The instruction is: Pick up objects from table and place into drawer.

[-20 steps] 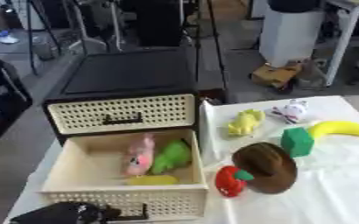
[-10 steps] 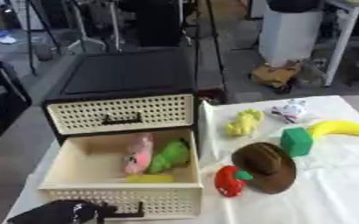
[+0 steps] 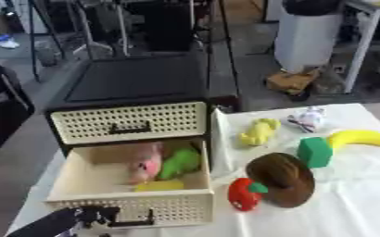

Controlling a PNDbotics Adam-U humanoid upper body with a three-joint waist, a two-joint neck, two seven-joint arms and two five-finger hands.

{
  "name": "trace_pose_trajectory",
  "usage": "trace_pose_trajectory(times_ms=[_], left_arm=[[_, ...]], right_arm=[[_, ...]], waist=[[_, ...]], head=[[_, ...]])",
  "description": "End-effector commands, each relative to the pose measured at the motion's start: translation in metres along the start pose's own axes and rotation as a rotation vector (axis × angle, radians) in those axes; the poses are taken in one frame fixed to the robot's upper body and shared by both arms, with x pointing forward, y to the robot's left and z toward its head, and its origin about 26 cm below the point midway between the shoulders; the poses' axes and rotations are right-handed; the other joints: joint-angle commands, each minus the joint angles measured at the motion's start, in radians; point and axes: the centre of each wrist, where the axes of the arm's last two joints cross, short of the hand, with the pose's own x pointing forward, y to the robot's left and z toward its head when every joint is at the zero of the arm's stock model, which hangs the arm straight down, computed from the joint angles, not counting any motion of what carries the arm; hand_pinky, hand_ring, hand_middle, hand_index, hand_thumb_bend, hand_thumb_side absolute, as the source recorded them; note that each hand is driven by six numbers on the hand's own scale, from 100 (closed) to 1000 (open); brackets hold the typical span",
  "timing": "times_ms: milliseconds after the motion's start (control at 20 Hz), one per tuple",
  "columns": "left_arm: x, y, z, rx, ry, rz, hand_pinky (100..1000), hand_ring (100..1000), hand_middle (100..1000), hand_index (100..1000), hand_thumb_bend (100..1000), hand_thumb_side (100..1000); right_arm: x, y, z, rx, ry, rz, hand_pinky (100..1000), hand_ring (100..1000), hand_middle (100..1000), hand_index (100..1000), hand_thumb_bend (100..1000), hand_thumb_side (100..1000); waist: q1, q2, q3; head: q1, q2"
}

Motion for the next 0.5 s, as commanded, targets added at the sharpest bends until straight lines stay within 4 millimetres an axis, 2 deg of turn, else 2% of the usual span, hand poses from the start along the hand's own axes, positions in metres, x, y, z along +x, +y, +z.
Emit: trace_pose_trajectory(times_ms=[50, 300, 500], left_arm=[[0.0009, 0.0202, 0.0021, 0.063, 0.01, 0.036, 656, 656, 769, 1000, 100, 1000], [0.0008, 0.0217, 0.0029, 0.056, 0.035, 0.137, 645, 645, 677, 1000, 100, 1000], [0.003, 0.0246, 0.0036, 0.046, 0.021, 0.192, 666, 685, 747, 1000, 100, 1000]], right_arm=[[0.005, -0.0024, -0.0079, 0.012, -0.031, 0.013, 701, 770, 641, 780, 300, 1000], [0.0051, -0.0022, -0.0087, 0.013, -0.034, 0.012, 702, 770, 640, 780, 302, 1000], [0.005, -0.0023, -0.0083, 0.014, -0.033, 0.014, 702, 770, 638, 780, 309, 1000]], waist=[[-0.002, -0.008, 0.0], [-0.001, -0.005, -0.002], [-0.001, -0.002, -0.002]], head=[[-0.004, -0.015], [-0.011, -0.017], [-0.015, -0.016]])
